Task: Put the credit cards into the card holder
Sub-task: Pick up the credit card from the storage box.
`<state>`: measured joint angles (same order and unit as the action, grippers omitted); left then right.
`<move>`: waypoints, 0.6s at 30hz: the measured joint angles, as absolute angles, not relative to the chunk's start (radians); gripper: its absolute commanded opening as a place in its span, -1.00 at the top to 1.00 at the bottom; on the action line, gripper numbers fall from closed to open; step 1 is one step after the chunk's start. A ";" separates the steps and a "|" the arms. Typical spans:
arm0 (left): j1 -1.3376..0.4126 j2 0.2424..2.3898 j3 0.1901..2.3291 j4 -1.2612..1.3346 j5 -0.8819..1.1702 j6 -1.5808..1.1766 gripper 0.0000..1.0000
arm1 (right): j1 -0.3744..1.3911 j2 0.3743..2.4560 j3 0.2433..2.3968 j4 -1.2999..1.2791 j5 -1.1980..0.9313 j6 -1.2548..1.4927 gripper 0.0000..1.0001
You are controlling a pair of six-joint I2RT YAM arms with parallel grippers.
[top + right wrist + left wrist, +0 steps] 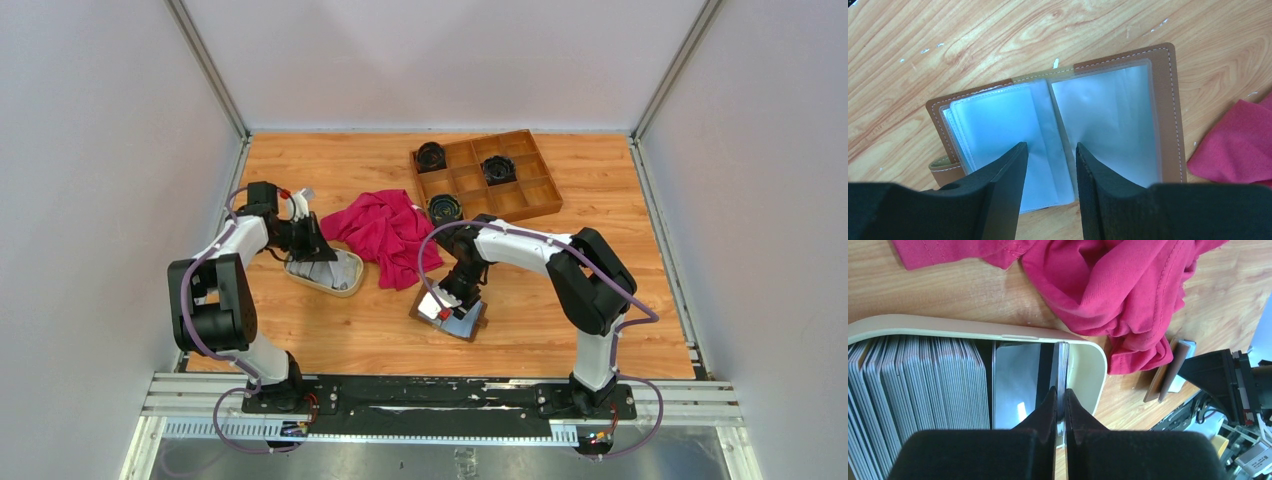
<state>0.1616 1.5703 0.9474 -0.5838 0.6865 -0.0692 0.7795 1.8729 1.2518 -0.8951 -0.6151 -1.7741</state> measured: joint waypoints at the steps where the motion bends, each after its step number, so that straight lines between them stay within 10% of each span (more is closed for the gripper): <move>1: 0.162 1.570 0.947 -0.584 0.688 -0.070 1.00 | 0.780 1.873 1.252 -0.895 -0.615 -1.774 0.11; 18: 0.163 1.490 0.916 -0.570 0.685 -0.077 1.00 | 0.780 1.873 1.252 -0.896 -0.615 -1.774 0.11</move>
